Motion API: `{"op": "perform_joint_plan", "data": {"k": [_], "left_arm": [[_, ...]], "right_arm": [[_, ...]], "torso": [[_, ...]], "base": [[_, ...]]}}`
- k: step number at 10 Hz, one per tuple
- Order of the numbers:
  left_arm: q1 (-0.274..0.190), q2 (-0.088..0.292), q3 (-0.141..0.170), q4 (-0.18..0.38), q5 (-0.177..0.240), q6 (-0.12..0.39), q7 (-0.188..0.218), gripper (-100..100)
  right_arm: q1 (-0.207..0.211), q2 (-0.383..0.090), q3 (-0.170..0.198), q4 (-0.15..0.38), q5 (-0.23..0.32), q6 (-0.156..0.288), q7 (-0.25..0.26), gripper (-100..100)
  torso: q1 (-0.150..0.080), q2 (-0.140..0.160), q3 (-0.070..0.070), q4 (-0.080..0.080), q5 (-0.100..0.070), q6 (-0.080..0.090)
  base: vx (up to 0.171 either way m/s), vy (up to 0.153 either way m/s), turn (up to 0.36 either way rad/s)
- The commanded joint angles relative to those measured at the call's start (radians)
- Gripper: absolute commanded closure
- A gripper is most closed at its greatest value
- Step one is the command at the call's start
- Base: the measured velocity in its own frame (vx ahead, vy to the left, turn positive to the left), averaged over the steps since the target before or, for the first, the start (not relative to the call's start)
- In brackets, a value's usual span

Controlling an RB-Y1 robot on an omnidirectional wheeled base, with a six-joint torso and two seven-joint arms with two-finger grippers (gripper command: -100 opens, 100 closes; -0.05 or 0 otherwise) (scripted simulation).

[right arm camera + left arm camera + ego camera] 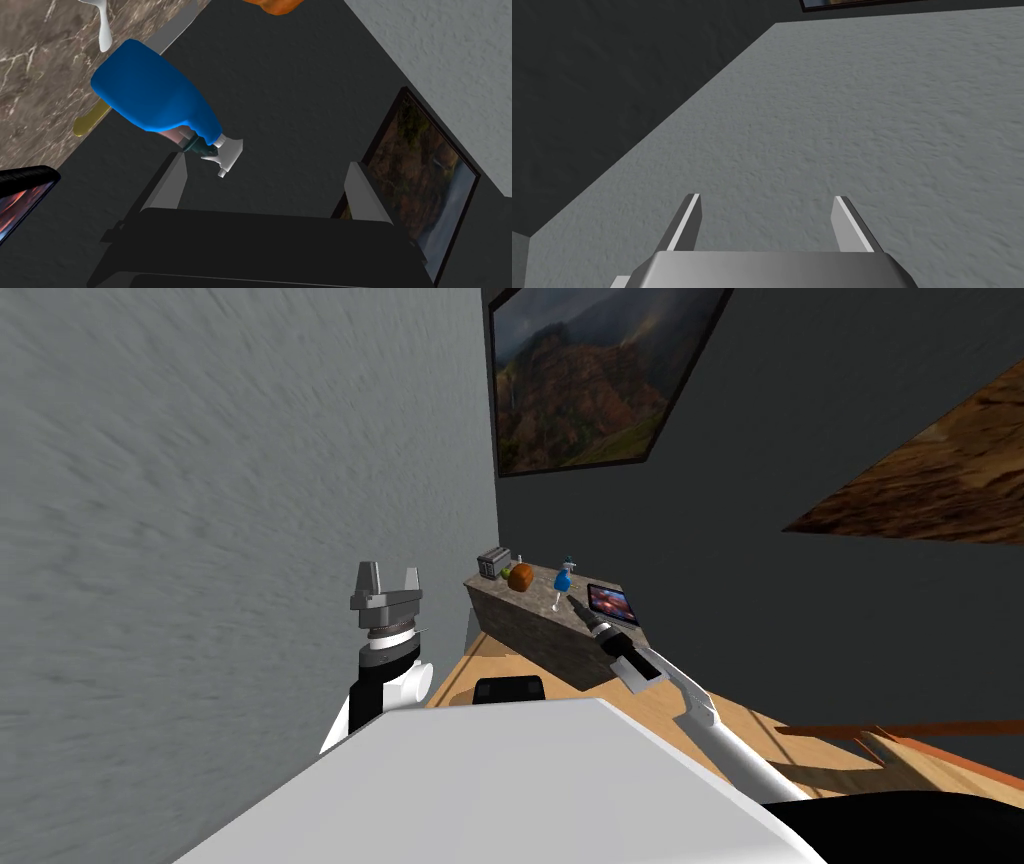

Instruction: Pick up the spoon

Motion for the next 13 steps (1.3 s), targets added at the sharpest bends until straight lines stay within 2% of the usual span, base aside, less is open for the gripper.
{"op": "perform_joint_plan", "data": {"k": [1,2,3,4,6,7,8,9,11,12,13], "left_arm": [[0.000,0.000,0.000,0.000,0.000,0.000,0.000,0],[0.000,0.000,0.000,0.000,0.000,0.000,0.000,0],[0.000,0.000,0.000,0.000,0.000,0.000,0.000,0],[0.000,0.000,0.000,0.000,0.000,0.000,0.000,0],[0.000,0.000,0.000,0.000,0.000,0.000,0.000,0],[0.000,0.000,0.000,0.000,0.000,0.000,0.000,0],[0.000,0.000,0.000,0.000,0.000,0.000,0.000,0],[0.000,0.000,0.000,0.000,0.000,0.000,0.000,0],[0.000,0.000,0.000,0.000,0.000,0.000,0.000,0],[0.000,0.000,0.000,0.000,0.000,0.000,0.000,0],[0.000,0.000,0.000,0.000,0.000,0.000,0.000,0]], "right_arm": [[0.006,-0.050,0.006,0.026,-0.014,0.041,-0.007,-100],[0.006,-0.055,0.006,0.026,-0.014,0.041,-0.007,-100],[0.008,-0.096,0.014,0.056,-0.026,0.072,-0.011,-100],[0.008,-0.097,0.014,0.056,-0.026,0.072,-0.011,-100],[0.014,-0.173,0.030,0.116,-0.048,0.126,-0.019,-100],[0.014,-0.179,0.030,0.116,-0.048,0.133,-0.019,-100],[0.018,-0.219,0.037,0.146,-0.059,0.159,-0.023,-100],[0.018,-0.219,0.037,0.146,-0.059,0.163,-0.023,-100],[0.025,-0.282,0.053,0.204,-0.079,0.216,-0.029,-100],[0.025,-0.296,0.053,0.204,-0.079,0.223,-0.029,-100],[0.029,-0.333,0.061,0.232,-0.089,0.251,-0.032,-100]], "torso": [[0.000,0.000,0.000,0.000,0.000,0.000],[0.001,0.000,0.000,0.000,0.000,-0.001],[0.000,0.000,0.000,0.000,0.000,0.000],[0.000,0.000,0.000,0.000,0.000,-0.001],[0.000,0.000,0.000,0.000,0.000,0.000],[0.001,0.000,0.000,0.000,0.000,-0.001],[0.001,0.000,0.000,0.000,0.000,0.000],[0.001,0.000,0.000,0.000,0.000,0.000],[0.001,0.000,0.000,0.000,0.000,0.000],[0.002,0.000,0.000,0.000,0.001,0.000],[0.000,0.000,0.000,0.000,0.000,0.000]], "base": [[0.016,0.095,0.128],[0.016,0.067,0.068],[0.012,0.080,0.168],[0.011,0.060,0.065],[0.020,0.088,0.177],[0.016,0.090,0.084],[0.017,0.096,0.150],[0.012,0.062,0.067],[0.023,0.102,0.183],[0.025,0.076,0.061],[0.023,0.075,0.166]]}}
